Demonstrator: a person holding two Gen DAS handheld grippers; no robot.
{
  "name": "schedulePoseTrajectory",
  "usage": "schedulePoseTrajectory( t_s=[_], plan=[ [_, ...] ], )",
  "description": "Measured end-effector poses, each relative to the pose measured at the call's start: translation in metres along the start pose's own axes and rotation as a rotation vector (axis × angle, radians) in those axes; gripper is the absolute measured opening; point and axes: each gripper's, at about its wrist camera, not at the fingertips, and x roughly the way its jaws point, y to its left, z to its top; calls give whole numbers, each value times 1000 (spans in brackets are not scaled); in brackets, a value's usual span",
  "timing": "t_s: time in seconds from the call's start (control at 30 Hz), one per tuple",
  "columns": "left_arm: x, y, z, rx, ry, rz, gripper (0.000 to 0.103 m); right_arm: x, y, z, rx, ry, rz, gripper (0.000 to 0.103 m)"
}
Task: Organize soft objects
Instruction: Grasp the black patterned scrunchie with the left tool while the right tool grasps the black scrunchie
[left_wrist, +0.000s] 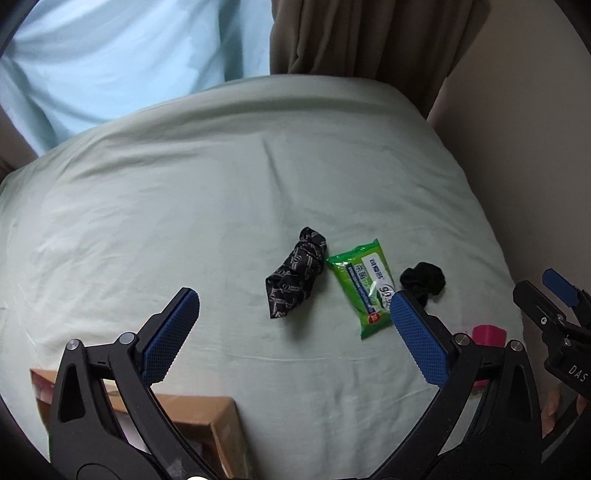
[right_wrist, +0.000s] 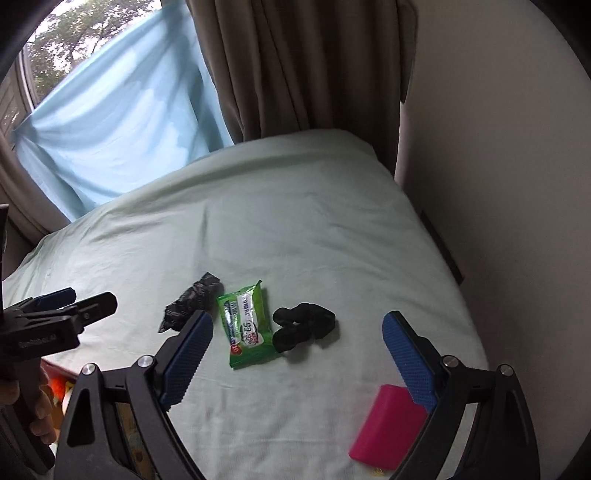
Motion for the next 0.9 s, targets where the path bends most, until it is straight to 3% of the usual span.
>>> schedulePoseTrajectory(
  t_s=[0.1,0.2,0.3,0.47,0.57,0.63,0.77,0.9],
  plan=[
    [42,1,9,23,39,-10,102,37,-4,0,33,35,-14,92],
    [89,4,13,13,105,-31,90,74,-8,-5,66,74,-41,92],
    [126,3,11,27,153,-32,88,109,-11,-13,82,126,-58,92],
    [165,-6,7,101,183,-18,84,149,-17,-25,97,175,-67,91],
    [182,-8,5,119,206,-14,71,165,-12,-30,55,193,-76,90],
    [192,-10,5,130,222,-15,57,175,-6,-33,8,210,-86,77],
    [204,-14,3,145,232,-25,48,187,0,-39,-37,218,-104,68],
    [202,-19,1,176,221,-26,37,186,4,-41,-60,195,-99,49]
  ],
)
